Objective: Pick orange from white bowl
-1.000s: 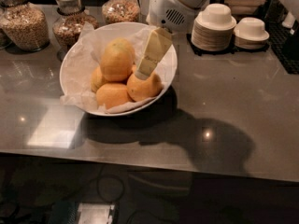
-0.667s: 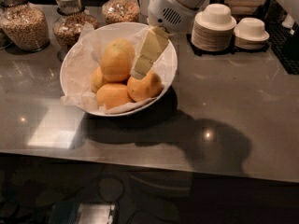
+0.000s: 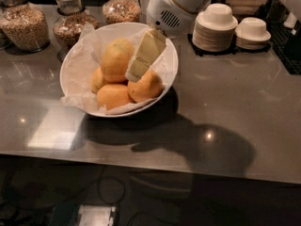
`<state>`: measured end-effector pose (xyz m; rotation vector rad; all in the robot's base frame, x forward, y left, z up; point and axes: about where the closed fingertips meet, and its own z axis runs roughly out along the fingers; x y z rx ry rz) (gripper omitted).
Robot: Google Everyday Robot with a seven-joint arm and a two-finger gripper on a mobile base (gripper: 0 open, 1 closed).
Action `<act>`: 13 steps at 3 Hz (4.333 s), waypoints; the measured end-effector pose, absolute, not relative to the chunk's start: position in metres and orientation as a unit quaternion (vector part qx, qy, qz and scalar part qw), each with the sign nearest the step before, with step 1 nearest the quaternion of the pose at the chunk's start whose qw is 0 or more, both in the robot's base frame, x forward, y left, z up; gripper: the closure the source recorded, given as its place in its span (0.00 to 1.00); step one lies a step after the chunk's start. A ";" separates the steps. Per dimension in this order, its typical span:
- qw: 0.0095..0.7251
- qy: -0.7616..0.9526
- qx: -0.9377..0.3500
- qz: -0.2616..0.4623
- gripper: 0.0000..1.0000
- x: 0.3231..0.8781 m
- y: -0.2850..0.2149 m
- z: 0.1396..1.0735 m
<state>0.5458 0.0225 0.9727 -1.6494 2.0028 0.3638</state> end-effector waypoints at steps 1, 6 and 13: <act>0.254 0.762 -0.568 0.178 0.00 0.541 0.049 0.972; 0.213 0.841 -0.425 0.259 0.00 0.559 0.122 0.932; 0.205 0.838 -0.429 0.267 1.00 0.563 0.114 0.931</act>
Offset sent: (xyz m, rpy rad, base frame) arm 0.0198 0.0949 0.0013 0.2271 0.3046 -0.2119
